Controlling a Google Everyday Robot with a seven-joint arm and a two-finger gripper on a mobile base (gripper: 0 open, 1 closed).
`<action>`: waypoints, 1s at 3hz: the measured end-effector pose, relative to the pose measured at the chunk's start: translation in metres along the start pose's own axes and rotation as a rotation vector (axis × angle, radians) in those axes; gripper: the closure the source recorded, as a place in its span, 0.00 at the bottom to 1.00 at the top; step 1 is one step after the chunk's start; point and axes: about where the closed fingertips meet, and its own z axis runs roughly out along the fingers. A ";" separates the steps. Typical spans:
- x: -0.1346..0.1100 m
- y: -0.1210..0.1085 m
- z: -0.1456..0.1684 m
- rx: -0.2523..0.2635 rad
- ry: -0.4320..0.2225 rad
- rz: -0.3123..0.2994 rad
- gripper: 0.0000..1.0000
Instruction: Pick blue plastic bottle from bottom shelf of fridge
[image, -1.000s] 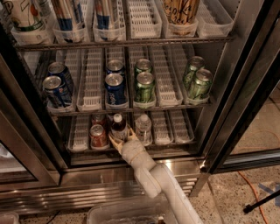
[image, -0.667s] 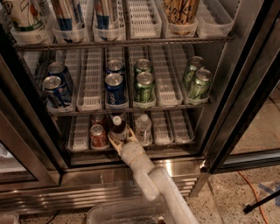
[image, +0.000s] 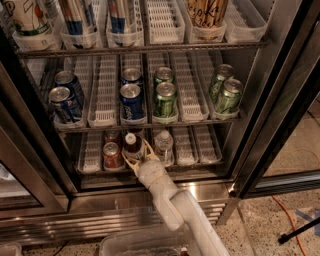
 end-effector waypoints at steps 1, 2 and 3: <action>-0.020 -0.002 -0.004 -0.017 -0.017 -0.049 1.00; -0.034 -0.003 -0.012 -0.044 -0.006 -0.063 1.00; -0.035 0.000 -0.021 -0.082 0.035 -0.052 1.00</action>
Offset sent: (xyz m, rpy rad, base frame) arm -0.0328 -0.0120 0.0422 -0.0929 -0.0266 0.0492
